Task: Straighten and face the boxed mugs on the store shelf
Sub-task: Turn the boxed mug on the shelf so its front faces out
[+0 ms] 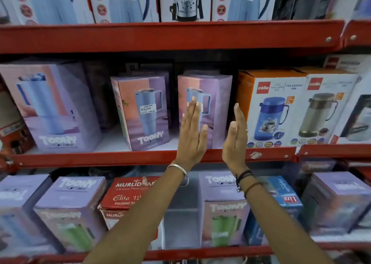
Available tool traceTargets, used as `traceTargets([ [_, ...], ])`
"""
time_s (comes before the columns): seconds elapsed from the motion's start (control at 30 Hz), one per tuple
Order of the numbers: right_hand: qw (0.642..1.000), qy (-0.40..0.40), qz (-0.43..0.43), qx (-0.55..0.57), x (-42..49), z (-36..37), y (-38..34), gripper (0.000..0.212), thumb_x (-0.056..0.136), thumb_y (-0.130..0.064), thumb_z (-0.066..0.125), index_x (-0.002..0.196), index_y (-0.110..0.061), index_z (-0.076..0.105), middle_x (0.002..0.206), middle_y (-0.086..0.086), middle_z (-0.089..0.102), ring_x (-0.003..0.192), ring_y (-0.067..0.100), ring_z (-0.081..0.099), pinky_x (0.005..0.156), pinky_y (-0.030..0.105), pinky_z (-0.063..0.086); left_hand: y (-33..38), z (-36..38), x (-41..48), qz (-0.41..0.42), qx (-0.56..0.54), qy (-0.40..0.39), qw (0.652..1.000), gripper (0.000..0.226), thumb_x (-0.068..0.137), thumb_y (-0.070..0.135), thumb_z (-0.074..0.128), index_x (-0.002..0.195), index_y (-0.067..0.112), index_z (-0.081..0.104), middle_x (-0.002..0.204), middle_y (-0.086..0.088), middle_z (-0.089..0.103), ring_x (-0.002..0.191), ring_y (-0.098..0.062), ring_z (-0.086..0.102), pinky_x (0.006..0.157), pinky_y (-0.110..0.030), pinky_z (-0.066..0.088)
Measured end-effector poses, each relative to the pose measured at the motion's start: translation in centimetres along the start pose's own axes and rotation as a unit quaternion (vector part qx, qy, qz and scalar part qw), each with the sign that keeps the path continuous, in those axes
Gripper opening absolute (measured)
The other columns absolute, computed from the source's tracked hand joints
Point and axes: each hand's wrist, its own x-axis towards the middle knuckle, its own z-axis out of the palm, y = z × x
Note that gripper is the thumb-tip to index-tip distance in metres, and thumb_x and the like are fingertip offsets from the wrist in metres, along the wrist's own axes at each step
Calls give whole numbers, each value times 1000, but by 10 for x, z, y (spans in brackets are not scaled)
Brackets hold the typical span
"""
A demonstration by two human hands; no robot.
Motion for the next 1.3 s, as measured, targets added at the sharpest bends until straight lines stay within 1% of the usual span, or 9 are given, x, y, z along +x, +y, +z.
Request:
traceTargets([
  [0.17,981,-20,179,77,7,3,21,51,98,-40,23,144,-20,30,153,-2,31,139,5,26,118,31,19,10,26,-17,-127,-93,-13,987,56,99,27,26,150,11,7,161,-1,0,148,-9,-2,119,-24,1],
  [0.37,900,-44,395,178,46,14,51,81,82,-72,31,142,-19,36,151,1,38,139,18,34,113,33,30,21,52,-24,-235,-151,10,960,54,99,33,22,148,25,1,161,6,-4,145,0,-6,115,-12,-3],
  [0.47,902,-75,377,194,47,7,49,59,96,-51,23,137,-14,43,145,6,45,132,18,42,109,33,33,29,56,-23,-253,-157,13,954,54,99,36,22,149,26,2,160,10,-8,144,2,-10,117,-18,-4],
  [0.63,909,-81,338,230,42,-2,39,58,99,-45,18,136,-9,45,145,9,46,131,18,45,106,28,35,32,44,-10,-271,-168,31,947,58,96,48,21,150,27,10,160,12,1,145,1,-2,118,-24,2],
  [0.8,913,-82,311,250,36,-7,20,57,100,-43,17,136,-9,44,145,9,46,127,14,45,109,30,34,25,18,0,-270,-200,39,941,52,99,43,22,148,26,19,153,20,17,131,23,15,109,-4,13],
  [0.9,910,-70,312,264,24,-4,12,53,100,-41,20,133,-11,49,143,7,49,128,15,47,111,34,35,11,6,6,-276,-219,58,934,51,98,46,22,145,26,30,152,10,34,135,5,31,111,-18,26],
  [1.0,911,-60,308,268,8,1,9,50,100,-40,23,130,-13,53,136,1,54,122,11,52,105,28,41,-1,-3,8,-276,-225,70,932,49,98,44,23,135,20,43,127,18,54,116,12,48,99,-16,40],
  [1.13,913,-55,307,262,-11,6,10,46,99,-42,25,126,-21,57,138,4,55,126,16,52,109,34,39,-10,-9,5,-274,-201,64,938,32,98,40,24,120,31,46,110,27,53,100,19,51,85,-6,40],
  [1.3,932,0,293,212,-3,7,5,51,98,-46,24,118,-20,63,124,-2,64,117,12,58,102,30,42,-9,-6,2,-270,-209,59,938,39,99,42,23,132,27,38,132,19,46,118,16,41,101,-14,34],
])
